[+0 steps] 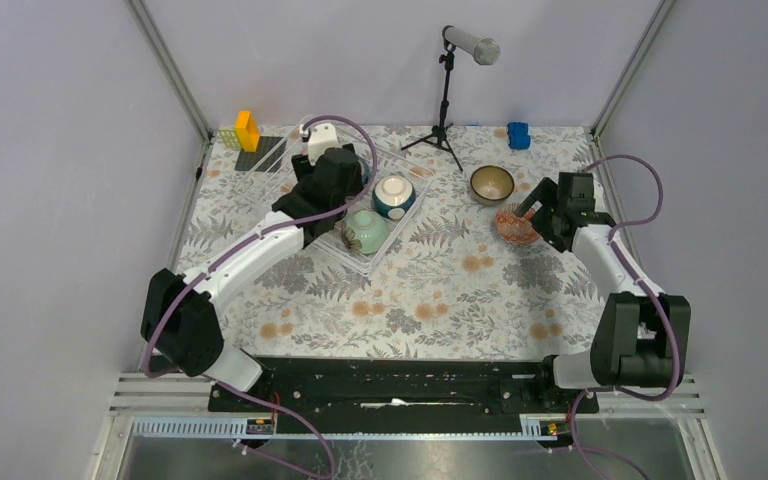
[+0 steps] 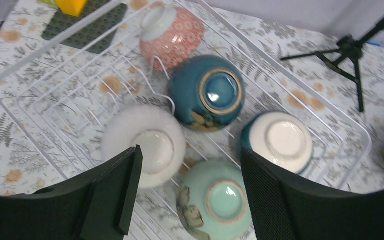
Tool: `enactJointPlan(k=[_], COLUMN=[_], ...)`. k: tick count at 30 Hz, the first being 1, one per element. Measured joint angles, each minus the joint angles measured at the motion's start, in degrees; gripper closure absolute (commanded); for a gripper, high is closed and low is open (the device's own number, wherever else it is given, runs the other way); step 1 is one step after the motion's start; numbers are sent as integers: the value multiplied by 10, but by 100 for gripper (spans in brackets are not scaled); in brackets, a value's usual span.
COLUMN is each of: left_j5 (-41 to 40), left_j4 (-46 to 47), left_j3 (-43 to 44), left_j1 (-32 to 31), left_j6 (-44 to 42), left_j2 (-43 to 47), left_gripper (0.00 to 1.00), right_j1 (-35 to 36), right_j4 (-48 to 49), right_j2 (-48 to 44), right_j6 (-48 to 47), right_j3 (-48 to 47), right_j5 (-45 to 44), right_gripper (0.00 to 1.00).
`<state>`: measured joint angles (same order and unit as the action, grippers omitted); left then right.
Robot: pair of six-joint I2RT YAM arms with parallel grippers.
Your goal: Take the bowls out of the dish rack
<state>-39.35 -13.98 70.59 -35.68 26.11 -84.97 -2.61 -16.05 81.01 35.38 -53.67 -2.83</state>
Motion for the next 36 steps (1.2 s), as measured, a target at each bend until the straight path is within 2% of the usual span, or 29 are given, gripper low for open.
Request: enactJointPlan(k=[4, 8, 15, 22, 25, 32, 36], left_j5=[1, 6, 52, 121, 147, 185, 204], left_j4=[-3, -14, -37, -64, -78, -115, -128], left_j3=[24, 56, 63, 77, 77, 77, 77], left_j1=[32, 50, 53, 53, 49, 25, 14], left_j6=[-11, -18, -28, -46, -52, -53, -53], left_j2=[-27, -59, -89, -125, -128, -146, -160], left_gripper=[7, 1, 1, 2, 6, 6, 16], right_j1=[0, 0, 22, 83, 91, 99, 103], right_j4=[2, 3, 23, 29, 29, 30, 31], right_j2=[-37, -65, -105, -111, -111, -111, -110], right_j6=[-11, -21, -32, -46, -49, -52, -52], right_j3=[18, 27, 47, 47, 47, 47, 47], right_j5=[32, 67, 131, 146, 150, 158, 160], right_gripper=[0, 0, 0, 0, 0, 0, 0])
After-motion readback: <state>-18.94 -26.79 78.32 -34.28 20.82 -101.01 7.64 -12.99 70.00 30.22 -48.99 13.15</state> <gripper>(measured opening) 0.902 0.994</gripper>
